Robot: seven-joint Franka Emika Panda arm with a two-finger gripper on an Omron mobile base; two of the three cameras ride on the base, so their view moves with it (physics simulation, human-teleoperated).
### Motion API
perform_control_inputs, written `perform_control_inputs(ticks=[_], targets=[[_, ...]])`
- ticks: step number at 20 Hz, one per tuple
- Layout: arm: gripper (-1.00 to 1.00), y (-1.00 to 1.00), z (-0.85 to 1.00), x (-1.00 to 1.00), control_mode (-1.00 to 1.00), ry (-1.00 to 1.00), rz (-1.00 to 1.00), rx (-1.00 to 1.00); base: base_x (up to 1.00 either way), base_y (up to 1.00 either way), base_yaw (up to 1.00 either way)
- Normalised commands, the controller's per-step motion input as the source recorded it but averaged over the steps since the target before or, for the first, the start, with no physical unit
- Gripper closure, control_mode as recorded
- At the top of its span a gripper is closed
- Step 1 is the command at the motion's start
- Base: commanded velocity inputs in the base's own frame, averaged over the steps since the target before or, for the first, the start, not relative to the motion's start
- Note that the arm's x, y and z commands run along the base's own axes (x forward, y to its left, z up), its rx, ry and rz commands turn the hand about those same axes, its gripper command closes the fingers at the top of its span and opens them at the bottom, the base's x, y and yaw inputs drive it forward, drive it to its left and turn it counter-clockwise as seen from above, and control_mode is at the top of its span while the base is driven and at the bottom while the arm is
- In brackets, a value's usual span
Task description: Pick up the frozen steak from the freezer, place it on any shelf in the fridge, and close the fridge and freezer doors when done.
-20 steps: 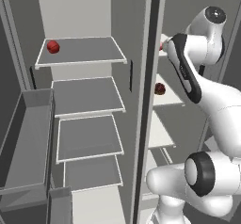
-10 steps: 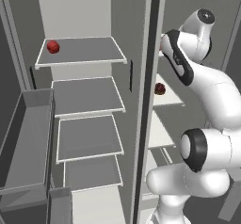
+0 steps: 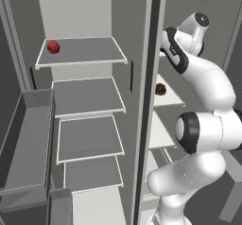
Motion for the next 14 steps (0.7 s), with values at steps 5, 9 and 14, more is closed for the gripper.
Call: perform_control_inputs(ticks=[5, 9, 14], targets=[[-1.00, 0.08, -0.13, 0.42, -1.00, 0.00, 0.02, -0.04, 0.00, 0.00, 0.00], [-1.00, 0.21, -0.16, 0.44, -1.00, 0.00, 0.03, -0.02, 0.00, 0.00, 0.00], [-1.00, 0.14, -0.31, 0.33, -1.00, 0.00, 0.05, -0.01, 0.00, 0.00, 0.00]])
